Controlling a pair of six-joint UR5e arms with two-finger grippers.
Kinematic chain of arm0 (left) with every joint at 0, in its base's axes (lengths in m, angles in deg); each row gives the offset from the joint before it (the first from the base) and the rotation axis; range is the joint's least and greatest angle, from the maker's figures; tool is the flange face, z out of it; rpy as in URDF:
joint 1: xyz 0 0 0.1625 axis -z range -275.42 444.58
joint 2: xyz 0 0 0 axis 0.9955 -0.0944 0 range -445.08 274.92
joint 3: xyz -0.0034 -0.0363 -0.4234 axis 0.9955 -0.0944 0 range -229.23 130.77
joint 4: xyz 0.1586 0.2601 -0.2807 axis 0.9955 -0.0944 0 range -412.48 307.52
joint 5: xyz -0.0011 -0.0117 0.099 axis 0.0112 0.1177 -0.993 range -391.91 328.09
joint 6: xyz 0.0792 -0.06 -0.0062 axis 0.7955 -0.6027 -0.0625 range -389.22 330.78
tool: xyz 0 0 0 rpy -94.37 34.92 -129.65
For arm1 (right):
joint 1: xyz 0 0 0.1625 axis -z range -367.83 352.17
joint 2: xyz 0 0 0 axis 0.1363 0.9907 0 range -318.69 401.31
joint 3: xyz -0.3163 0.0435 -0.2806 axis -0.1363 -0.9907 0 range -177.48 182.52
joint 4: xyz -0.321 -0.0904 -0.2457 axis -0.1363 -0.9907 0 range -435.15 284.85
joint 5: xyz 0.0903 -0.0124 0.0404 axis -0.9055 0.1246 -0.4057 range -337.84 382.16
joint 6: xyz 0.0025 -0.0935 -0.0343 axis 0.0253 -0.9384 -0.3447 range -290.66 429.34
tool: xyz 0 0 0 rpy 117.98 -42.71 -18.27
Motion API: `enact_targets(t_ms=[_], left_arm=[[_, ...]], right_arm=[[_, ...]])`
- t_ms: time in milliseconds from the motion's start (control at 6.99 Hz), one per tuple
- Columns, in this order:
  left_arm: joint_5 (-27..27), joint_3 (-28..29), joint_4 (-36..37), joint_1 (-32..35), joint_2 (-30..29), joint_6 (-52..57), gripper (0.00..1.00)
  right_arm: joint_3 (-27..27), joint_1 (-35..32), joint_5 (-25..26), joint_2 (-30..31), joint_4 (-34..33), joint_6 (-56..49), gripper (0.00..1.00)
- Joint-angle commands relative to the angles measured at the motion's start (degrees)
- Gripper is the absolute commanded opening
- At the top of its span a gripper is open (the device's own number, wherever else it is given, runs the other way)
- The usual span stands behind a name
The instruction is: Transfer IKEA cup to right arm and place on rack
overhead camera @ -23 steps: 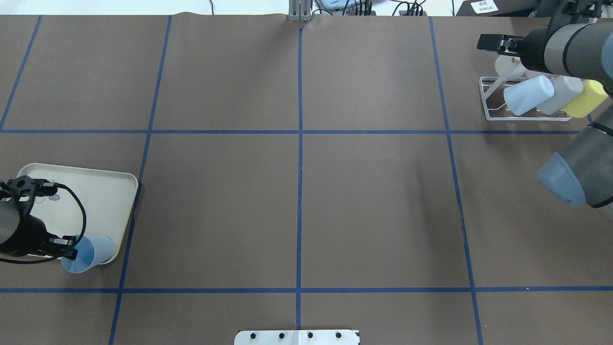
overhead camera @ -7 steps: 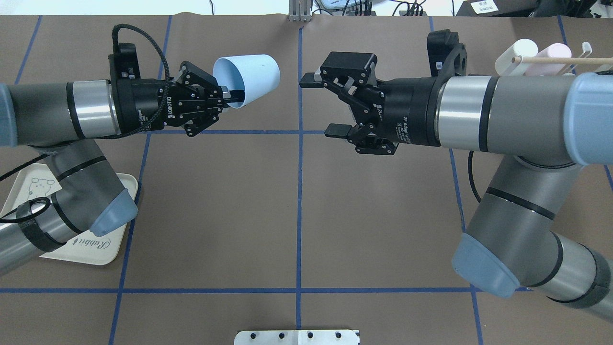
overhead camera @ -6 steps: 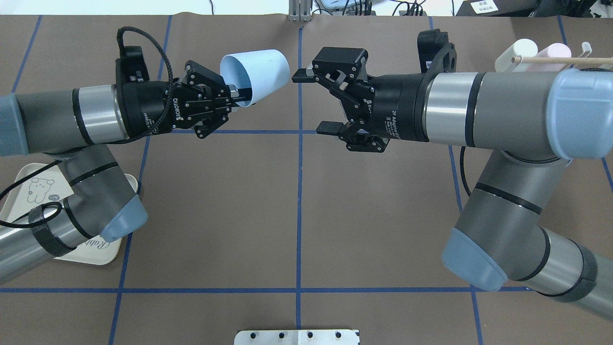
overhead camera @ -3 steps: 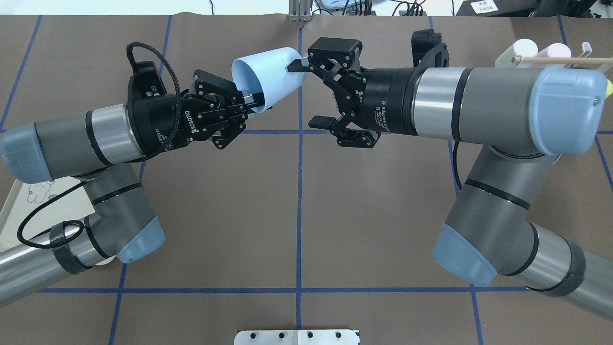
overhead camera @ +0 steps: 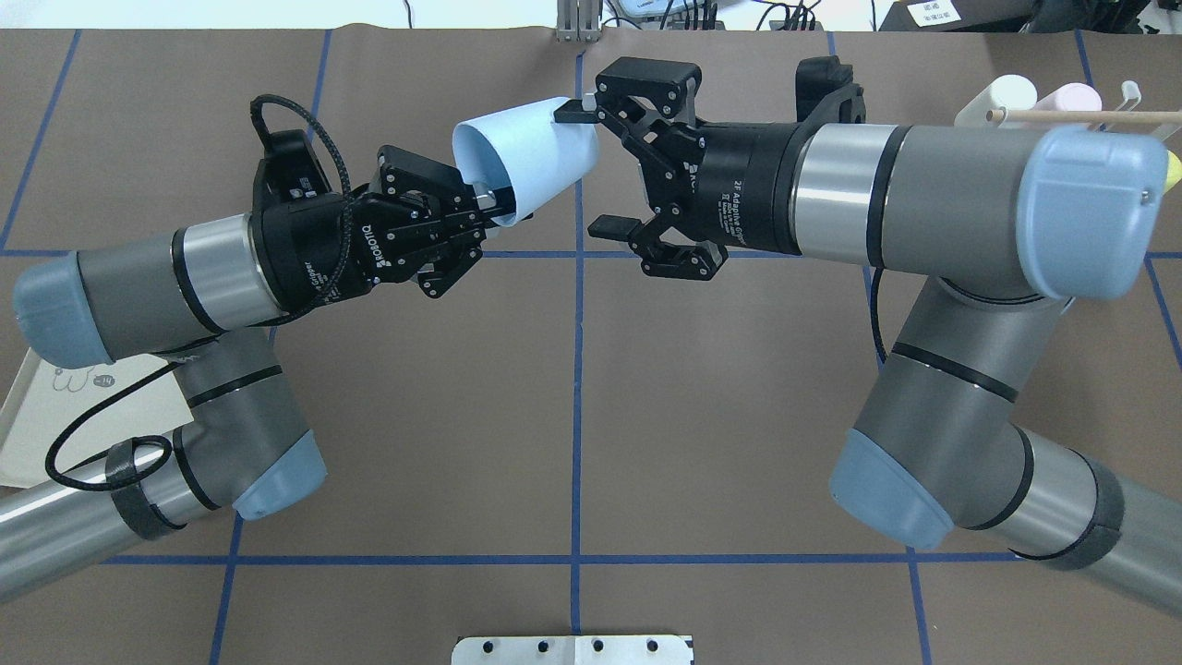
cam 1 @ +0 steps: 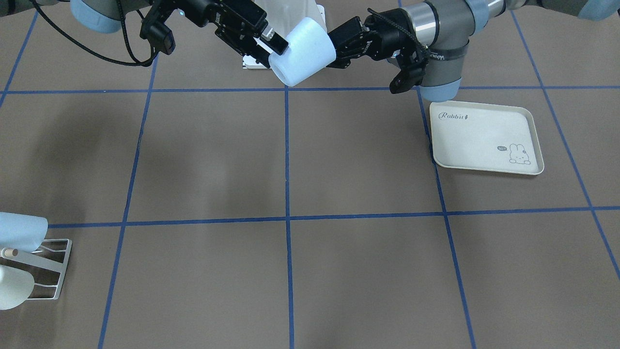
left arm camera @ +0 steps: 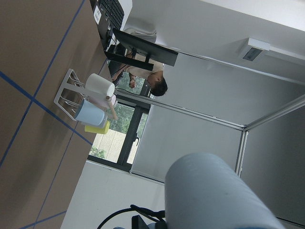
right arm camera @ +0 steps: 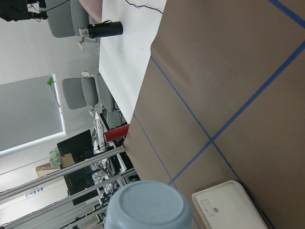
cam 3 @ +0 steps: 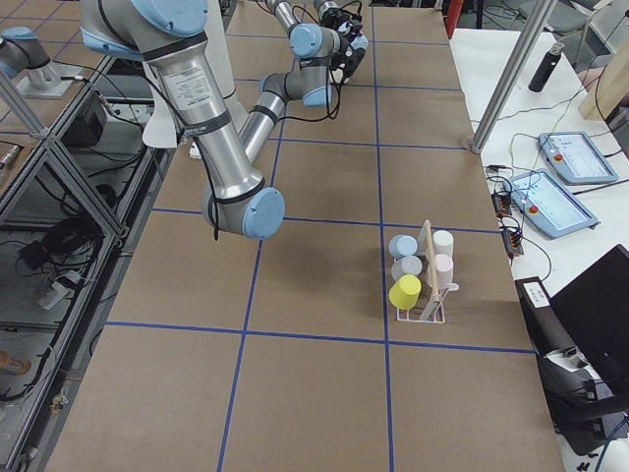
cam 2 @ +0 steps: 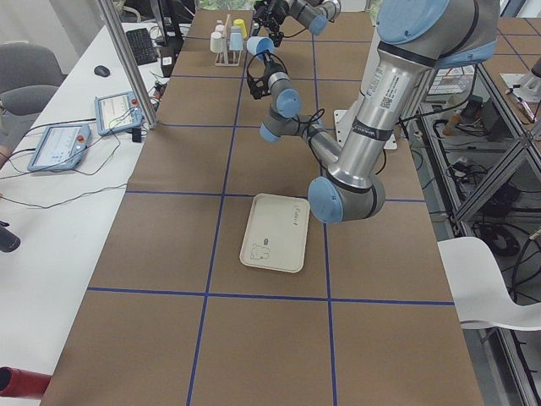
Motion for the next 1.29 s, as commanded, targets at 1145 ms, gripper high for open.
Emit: enact_targets(t_ms=[1145], left_arm=[[0.0,-0.4,-1.5,-2.4,-0.8,0.0,0.00]], right_arm=[[-0.1,0.1,0.1,0.0,0.6,1.8,0.87]])
